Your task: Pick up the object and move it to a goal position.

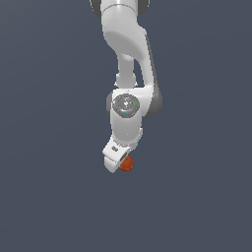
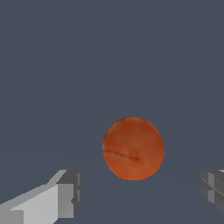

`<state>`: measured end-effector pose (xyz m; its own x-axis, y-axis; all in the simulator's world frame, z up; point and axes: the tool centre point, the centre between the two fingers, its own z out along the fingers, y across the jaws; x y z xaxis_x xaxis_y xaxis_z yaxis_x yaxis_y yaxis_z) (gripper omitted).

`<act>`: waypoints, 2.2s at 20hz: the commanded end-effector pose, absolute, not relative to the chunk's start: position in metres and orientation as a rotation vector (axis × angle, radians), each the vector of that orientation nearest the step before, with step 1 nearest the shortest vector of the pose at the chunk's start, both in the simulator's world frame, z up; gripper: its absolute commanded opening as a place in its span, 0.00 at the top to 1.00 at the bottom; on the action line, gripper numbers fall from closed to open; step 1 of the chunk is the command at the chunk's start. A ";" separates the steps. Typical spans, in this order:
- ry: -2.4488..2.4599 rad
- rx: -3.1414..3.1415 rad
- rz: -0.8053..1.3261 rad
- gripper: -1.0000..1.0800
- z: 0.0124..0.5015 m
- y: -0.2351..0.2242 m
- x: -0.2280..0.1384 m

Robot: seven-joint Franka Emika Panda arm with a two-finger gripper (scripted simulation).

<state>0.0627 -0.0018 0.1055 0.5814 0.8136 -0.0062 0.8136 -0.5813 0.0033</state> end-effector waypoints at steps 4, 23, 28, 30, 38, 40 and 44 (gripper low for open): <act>1.543 2.734 -0.002 0.04 0.100 -0.001 0.067; 1.589 2.710 0.000 0.04 0.056 -0.001 0.068; 1.590 2.709 0.000 0.04 0.046 -0.001 0.068; 1.590 2.709 0.000 0.04 0.047 -0.001 0.069; 1.590 2.709 0.000 1.00 0.047 -0.001 0.069; 1.590 2.709 0.000 1.00 0.047 -0.001 0.069; 1.590 2.710 -0.001 1.00 0.047 -0.001 0.068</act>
